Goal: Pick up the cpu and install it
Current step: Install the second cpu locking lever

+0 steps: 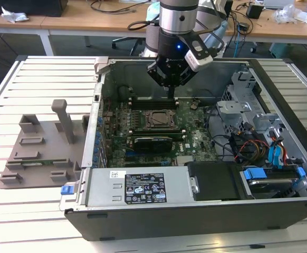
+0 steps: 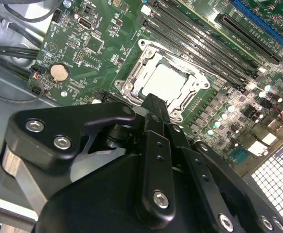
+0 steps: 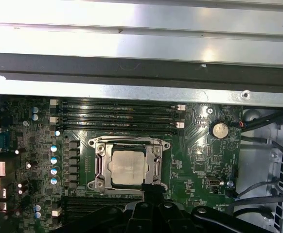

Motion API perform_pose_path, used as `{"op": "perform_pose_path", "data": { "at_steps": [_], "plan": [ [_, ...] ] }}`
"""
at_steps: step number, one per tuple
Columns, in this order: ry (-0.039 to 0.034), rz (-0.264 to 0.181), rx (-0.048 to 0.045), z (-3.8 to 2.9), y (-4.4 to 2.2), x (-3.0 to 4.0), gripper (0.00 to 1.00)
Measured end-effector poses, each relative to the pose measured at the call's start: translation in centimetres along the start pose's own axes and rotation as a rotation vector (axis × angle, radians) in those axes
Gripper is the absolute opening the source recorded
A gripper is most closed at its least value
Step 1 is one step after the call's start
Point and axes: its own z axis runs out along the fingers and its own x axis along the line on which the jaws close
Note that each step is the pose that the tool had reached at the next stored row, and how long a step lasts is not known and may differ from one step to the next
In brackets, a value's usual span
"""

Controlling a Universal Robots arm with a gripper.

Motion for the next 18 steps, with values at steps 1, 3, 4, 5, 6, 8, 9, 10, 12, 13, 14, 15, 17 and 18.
{"op": "perform_pose_path", "data": {
  "at_steps": [1,3,4,5,6,8,9,10,12,13,14,15,17,18],
  "plan": [
    [0.0001,0.000,-0.0009,0.00,-0.05,0.00,0.11],
    [-0.0002,0.000,-0.0031,0.01,-0.12,0.00,0.11],
    [-0.0001,0.000,-0.0033,0.02,-0.19,0.01,0.11],
    [-0.0001,0.000,-0.0036,0.04,-0.34,0.01,0.11],
    [-0.0001,0.000,-0.0038,0.06,-0.54,0.02,0.11],
    [-0.0002,0.000,-0.0042,0.09,-0.83,0.04,0.11],
    [-0.0002,0.000,-0.0043,0.11,-0.97,0.04,0.11],
    [-0.0002,0.000,-0.0043,0.12,-1.05,0.04,0.11],
    [-0.0001,0.000,-0.0043,0.14,-1.25,0.05,0.11],
    [-0.0002,0.000,-0.0044,0.15,-1.32,0.06,0.11],
    [-0.0002,0.000,-0.0044,0.15,-1.39,0.06,0.11],
    [-0.0002,0.000,-0.0044,0.16,-1.45,0.06,0.11],
    [-0.0002,0.000,-0.0045,0.18,-1.61,0.06,0.11],
    [-0.0002,0.000,-0.0046,0.19,-1.67,0.07,0.11]
  ]
}}
